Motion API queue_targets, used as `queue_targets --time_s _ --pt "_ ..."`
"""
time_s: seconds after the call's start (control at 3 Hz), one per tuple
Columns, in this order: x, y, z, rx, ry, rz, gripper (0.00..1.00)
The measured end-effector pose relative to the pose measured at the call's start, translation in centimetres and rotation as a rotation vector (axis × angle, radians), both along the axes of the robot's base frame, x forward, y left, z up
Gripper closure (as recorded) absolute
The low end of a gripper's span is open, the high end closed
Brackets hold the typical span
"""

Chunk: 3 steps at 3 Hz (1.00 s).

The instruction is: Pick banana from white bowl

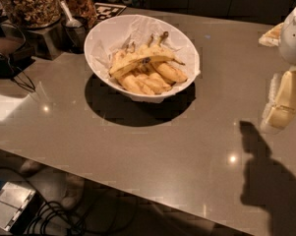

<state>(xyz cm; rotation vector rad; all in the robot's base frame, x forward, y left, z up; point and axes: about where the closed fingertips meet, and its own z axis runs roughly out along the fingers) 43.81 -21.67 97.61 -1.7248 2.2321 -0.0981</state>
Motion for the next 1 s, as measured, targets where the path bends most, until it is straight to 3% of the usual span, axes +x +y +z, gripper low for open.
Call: queue_targets --time_s 0.33,1.0 --pt "0.0 0.0 0.1 -0.001 -0.003 0.0 0.0" --pt "3.8 4.0 1.3 -0.093 0.012 0.048 0.0"
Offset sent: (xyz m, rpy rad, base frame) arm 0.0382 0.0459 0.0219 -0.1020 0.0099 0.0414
